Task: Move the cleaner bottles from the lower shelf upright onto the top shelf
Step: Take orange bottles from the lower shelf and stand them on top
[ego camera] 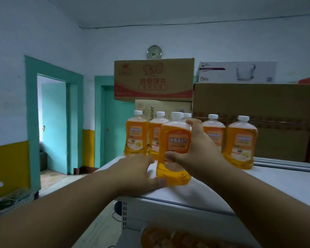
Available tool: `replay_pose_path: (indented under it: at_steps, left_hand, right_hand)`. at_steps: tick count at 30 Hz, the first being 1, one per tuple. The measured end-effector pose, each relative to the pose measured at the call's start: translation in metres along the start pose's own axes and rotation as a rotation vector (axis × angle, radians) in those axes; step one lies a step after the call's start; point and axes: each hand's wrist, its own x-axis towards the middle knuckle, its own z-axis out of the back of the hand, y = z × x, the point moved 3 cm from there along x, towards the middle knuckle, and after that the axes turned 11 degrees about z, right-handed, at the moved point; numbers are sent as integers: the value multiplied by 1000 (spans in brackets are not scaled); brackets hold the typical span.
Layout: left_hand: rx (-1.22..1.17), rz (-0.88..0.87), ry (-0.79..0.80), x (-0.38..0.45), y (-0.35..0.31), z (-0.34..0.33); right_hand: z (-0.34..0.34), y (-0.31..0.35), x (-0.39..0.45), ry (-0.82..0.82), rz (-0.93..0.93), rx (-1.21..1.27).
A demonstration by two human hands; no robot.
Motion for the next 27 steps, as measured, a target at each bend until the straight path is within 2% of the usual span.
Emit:
replay_pose_path:
  at_steps: [8,12,18,27]
  left_hand:
    - [-45,-110,8,20,73,16]
    - [28,8,-20,42,94,14]
    - [77,4,17,64,103,12]
    - [58,90,-153,75,103,8]
  right_hand:
    - [-88,46,46,-23,-71,-66]
    - [-116,52,60,-55,-92,-155]
    - [-122,48,74,50,-102,-244]
    - [-133,44,81,10,-140,-288]
